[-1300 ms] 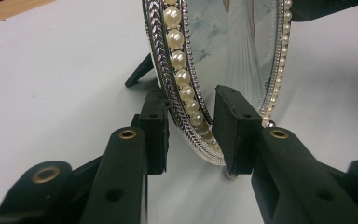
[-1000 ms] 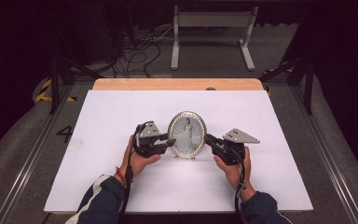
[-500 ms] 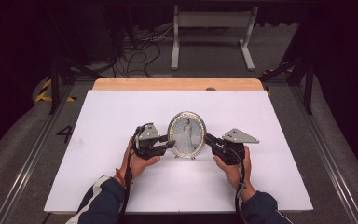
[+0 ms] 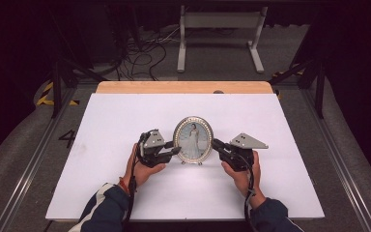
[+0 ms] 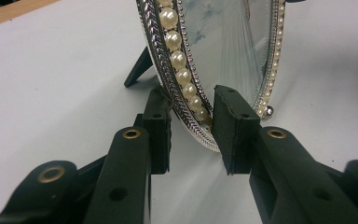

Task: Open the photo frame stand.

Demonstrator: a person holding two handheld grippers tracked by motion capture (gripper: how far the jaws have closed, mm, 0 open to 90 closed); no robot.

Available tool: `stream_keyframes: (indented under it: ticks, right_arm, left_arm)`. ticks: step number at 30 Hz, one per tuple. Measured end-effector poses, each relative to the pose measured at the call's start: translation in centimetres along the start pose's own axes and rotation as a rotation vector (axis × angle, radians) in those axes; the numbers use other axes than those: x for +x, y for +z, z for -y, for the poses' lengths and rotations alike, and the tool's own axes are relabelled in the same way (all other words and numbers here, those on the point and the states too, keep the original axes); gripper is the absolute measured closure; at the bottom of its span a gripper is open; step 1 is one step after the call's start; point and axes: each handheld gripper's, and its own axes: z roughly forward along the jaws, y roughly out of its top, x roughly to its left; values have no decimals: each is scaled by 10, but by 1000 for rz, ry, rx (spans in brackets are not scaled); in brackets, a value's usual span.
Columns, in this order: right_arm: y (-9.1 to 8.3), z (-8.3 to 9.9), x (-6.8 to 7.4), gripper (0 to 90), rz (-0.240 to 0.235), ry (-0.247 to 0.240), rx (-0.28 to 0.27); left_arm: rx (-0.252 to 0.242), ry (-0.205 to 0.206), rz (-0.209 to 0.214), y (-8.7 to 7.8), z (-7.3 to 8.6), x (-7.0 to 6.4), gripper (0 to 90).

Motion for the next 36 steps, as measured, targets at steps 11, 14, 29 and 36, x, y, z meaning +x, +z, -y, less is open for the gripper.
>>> stream_keyframes:
  ticks: [11,14,29,36]
  right_arm:
    - [0,1,3,796,33,-88,31]
    - [-1,0,4,800,37,-99,28]
    - [-4,-3,3,782,21,-169,51]
    - [-5,-7,4,738,13,-214,64]
  left_arm:
    - [7,23,1,-3,0,-1,688]
    - [2,30,0,-3,0,-1,686]
    - [-8,66,-23,-9,-3,-3,644]
    - [-12,85,-28,-14,-6,-3,607]
